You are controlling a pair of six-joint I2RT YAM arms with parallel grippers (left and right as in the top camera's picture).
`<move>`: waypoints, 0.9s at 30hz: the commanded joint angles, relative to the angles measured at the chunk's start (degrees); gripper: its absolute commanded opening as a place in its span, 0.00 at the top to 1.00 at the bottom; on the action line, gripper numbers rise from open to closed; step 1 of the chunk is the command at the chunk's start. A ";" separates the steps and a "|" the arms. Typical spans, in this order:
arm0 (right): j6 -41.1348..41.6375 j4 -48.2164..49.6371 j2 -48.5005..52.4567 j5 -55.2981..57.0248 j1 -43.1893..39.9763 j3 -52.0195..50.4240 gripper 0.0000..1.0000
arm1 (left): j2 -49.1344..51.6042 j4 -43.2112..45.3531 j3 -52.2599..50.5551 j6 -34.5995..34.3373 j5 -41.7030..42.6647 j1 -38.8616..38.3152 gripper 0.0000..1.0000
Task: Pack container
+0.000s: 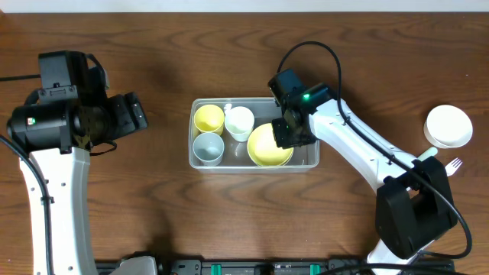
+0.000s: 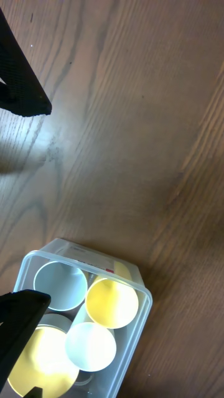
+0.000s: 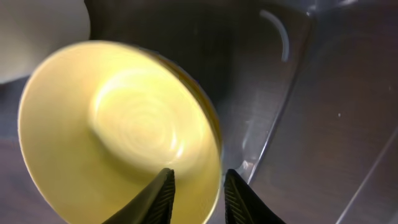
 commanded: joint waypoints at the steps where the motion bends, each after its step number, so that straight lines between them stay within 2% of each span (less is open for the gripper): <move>1: -0.70 0.57 0.22 2.64 0.00 0.50 0.71 | 0.33 -0.35 -0.07 -0.48 -0.07 0.31 0.11; 7: -7.52 -0.98 -0.42 5.03 0.66 6.16 0.71 | 0.33 -0.35 -0.07 -0.50 -0.09 0.31 0.11; 14: -20.50 -4.98 -0.39 -8.50 5.75 7.74 0.72 | 0.33 -0.35 -0.07 -0.50 -0.07 0.31 0.11; 21: -21.03 -5.01 -0.39 -8.31 11.85 5.84 0.76 | 0.33 -0.35 -0.07 -0.50 -0.07 0.31 0.11; 27: -20.44 -4.94 -0.33 -8.37 13.35 5.09 0.77 | 0.33 -0.35 -0.07 -0.50 -0.07 0.31 0.11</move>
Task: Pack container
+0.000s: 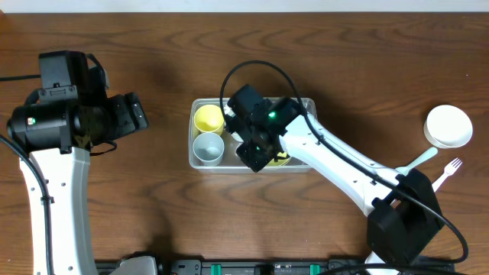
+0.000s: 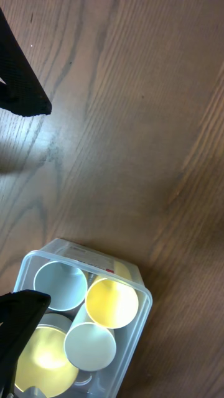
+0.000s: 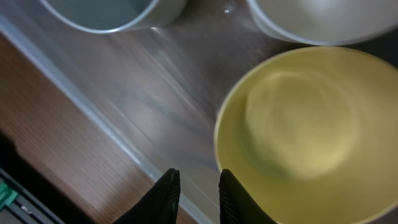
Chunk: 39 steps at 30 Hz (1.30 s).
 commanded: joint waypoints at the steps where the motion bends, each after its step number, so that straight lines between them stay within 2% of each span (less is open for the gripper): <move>1: -0.83 -0.04 -0.17 -0.50 0.57 -0.72 0.77 | 0.33 -0.37 -0.07 -0.50 -0.07 0.31 0.11; 21: -5.92 1.22 -0.15 -8.76 0.70 -5.90 0.74 | 0.33 -0.35 -0.07 -0.50 -0.07 0.31 0.11; 27: -3.82 2.80 -0.15 -7.93 -0.02 -5.90 0.74 | 0.33 -0.35 -0.07 -0.50 -0.07 0.31 0.11; 32: 2.34 3.21 -0.15 -0.66 -1.38 -5.90 0.76 | 0.33 -0.35 -0.07 -0.48 -0.07 0.31 0.11; 39: 2.64 3.17 -0.15 -0.39 -4.70 -6.01 0.76 | 0.33 -0.35 -0.07 -0.50 -0.09 0.31 0.11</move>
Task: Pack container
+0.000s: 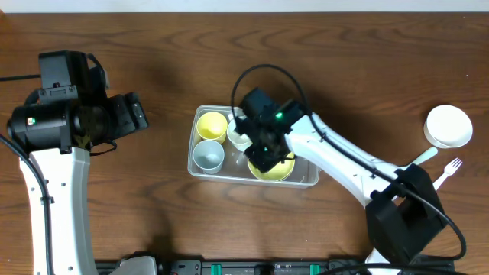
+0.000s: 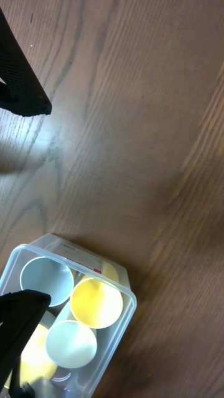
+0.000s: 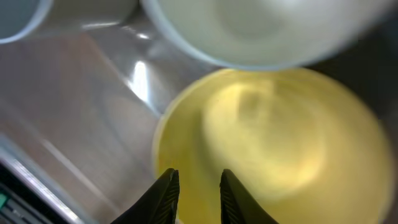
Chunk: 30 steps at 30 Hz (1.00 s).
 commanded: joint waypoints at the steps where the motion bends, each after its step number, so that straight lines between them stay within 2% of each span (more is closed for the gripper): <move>1: 1.46 0.00 -0.15 1.27 -1.86 -0.66 0.76 | 0.33 -0.35 -0.07 -0.52 -0.07 0.31 0.11; 14: 2.54 3.72 -0.15 1.62 -7.17 -7.52 0.75 | 0.33 -0.35 -0.07 -0.52 -0.07 0.31 0.11; 30: 8.15 10.56 -0.15 11.17 -9.86 -7.67 0.76 | 0.33 -0.37 -0.07 -0.52 -0.07 0.31 0.11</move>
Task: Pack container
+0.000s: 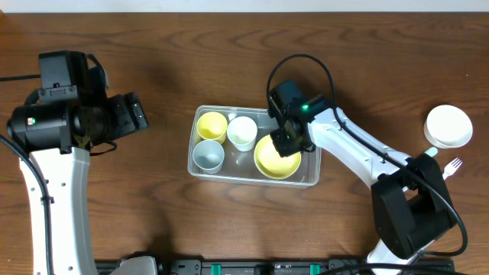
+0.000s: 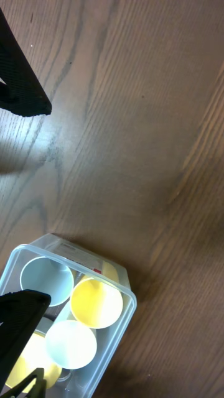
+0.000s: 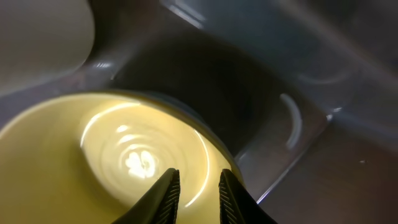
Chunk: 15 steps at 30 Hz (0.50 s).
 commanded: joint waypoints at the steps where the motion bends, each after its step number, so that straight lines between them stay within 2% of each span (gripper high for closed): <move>1: 2.29 0.72 -0.15 2.89 -0.55 -0.17 0.76 | 0.33 -0.37 -0.07 -0.52 -0.07 0.31 0.11; 15: 7.26 0.61 -0.15 10.62 -1.88 -0.17 0.77 | 0.33 -0.35 -0.07 -0.52 -0.07 0.31 0.11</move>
